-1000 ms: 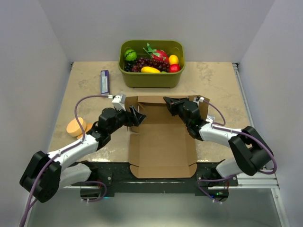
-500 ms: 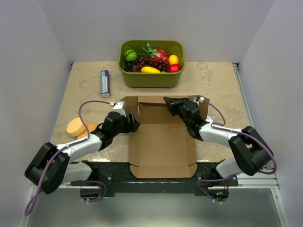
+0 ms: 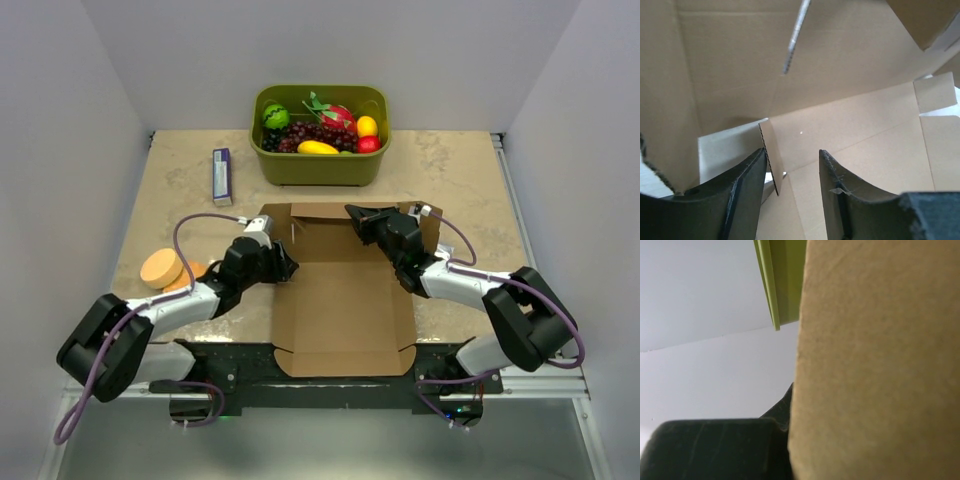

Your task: Fold the paper box

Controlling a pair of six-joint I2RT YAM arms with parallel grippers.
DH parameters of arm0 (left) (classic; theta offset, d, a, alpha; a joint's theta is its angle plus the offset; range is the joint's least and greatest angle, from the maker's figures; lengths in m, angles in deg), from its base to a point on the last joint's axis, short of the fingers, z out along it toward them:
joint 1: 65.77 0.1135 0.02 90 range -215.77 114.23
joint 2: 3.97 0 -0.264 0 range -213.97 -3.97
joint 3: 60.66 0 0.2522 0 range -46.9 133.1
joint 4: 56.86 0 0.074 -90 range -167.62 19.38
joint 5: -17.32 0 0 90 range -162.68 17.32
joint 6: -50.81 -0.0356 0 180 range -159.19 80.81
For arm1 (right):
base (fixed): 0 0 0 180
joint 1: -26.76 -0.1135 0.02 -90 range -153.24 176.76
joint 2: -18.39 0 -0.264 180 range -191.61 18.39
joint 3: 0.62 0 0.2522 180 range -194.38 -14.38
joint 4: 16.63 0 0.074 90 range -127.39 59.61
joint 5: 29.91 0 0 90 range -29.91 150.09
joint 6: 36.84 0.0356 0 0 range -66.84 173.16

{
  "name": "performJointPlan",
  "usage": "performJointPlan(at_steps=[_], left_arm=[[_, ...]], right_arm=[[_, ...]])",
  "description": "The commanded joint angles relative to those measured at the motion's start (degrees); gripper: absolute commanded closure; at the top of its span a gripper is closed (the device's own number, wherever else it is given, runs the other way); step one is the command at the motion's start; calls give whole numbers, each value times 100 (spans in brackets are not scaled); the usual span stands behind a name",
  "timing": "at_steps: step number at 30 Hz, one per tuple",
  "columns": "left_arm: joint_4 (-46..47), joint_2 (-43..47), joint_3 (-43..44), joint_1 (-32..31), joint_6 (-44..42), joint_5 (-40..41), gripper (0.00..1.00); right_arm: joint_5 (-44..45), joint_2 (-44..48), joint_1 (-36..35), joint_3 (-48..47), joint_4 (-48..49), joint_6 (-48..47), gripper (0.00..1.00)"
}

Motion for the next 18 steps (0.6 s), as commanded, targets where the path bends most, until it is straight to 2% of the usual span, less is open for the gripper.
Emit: performJointPlan(at_steps=[1, 8, 18], left_arm=[[522, -114, 31, -146, 202, -142, 51], [786, -518, 189, -514, 290, -116, 51], [646, -1616, 777, -937, 326, 86, 51]], right_arm=[[28, -14, -50, 29, -135, -218, 100], [10, -58, -50, 20, -135, -227, 100], [10, -67, -41, 55, -135, -210, 100]])
